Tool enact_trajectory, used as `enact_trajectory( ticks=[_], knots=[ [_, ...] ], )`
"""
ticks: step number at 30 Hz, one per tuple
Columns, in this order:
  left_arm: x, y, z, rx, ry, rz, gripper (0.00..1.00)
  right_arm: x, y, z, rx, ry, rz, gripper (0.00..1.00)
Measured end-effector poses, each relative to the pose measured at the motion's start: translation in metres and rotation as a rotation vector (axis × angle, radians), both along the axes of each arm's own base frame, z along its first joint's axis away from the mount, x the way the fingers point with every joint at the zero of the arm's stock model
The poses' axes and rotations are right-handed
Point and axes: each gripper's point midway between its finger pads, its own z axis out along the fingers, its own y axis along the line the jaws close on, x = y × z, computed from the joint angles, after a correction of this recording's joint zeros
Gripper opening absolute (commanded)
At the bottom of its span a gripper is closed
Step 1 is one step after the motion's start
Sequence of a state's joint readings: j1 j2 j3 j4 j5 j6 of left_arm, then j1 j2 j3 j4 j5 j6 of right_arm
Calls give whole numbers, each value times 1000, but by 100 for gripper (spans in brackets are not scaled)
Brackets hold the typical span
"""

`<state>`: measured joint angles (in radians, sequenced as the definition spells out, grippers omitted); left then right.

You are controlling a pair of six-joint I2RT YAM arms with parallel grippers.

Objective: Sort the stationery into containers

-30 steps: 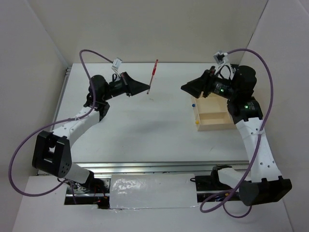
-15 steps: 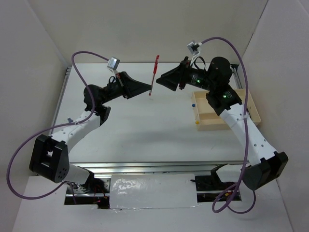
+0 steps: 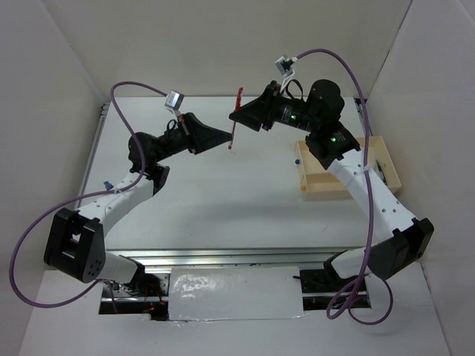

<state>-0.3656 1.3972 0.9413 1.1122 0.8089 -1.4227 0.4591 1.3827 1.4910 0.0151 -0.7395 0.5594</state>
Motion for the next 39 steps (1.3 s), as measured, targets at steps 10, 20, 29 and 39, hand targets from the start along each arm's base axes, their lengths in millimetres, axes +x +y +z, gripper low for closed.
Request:
enact_trajectory(
  ticks=[10,20,29,39],
  knots=[
    [12,0,-20,105,80,34,99,18,-27,-5,-38,-15,-78,0],
    [79,71,-42,636,-75,524,99,98,-292,-77,-621,-40,-772,0],
    [103,190,-89,992,48,796,99,117,-455,-219,-1126,377,-861,0],
    [96,281,-118,1130,216,946,99,114,-474,-315,-1272,648,-737,2]
  ],
)
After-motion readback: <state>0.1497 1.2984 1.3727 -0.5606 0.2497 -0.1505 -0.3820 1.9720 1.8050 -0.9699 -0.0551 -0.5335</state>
